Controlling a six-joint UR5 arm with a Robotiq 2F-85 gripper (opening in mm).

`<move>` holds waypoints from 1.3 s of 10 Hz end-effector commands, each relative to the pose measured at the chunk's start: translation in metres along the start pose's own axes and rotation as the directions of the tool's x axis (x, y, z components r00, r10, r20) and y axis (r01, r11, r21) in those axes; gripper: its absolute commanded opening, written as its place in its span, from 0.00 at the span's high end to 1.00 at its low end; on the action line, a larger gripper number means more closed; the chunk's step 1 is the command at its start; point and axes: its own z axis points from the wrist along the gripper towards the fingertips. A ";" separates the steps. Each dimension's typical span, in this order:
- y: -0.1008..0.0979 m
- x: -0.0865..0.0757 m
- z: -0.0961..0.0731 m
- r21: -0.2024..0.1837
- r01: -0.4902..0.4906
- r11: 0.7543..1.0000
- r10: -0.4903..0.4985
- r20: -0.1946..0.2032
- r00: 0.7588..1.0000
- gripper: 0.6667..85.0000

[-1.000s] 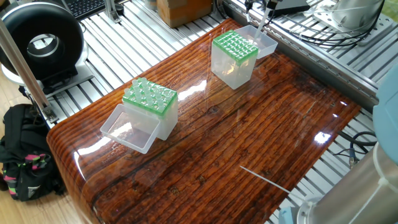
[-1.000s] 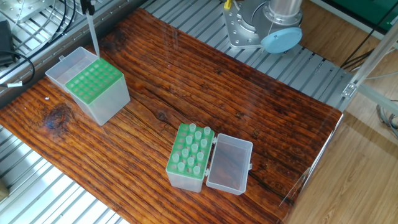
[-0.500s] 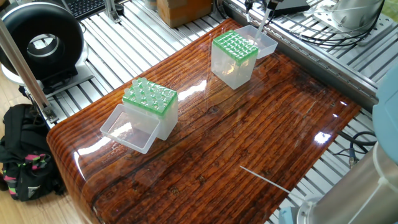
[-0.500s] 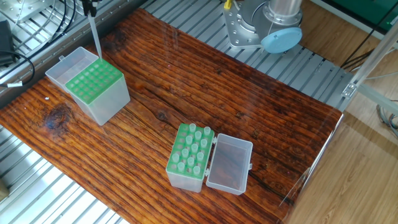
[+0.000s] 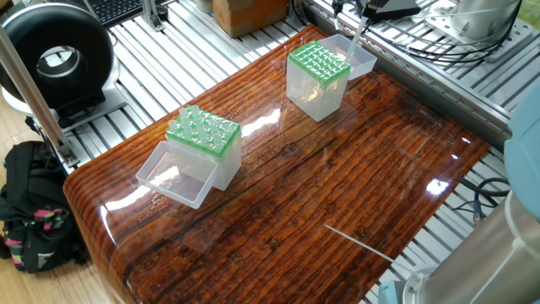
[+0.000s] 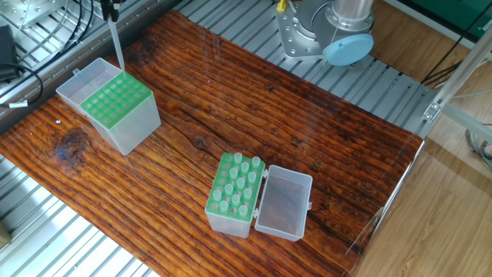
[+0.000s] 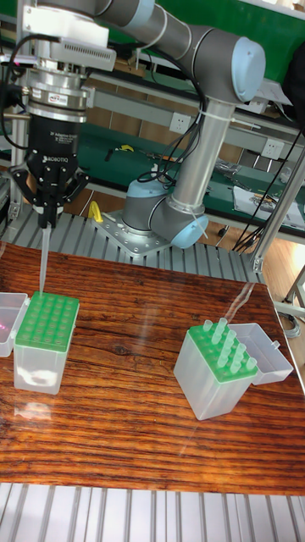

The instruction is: Transfer all large pipette tips from one holder to another

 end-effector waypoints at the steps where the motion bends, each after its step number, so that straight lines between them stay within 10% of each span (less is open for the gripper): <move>1: -0.002 -0.005 0.004 -0.005 0.006 1.000 -0.006 0.017 1.000 1.00; 13: -0.009 -0.021 0.019 -0.009 0.008 1.000 -0.008 0.025 1.000 0.98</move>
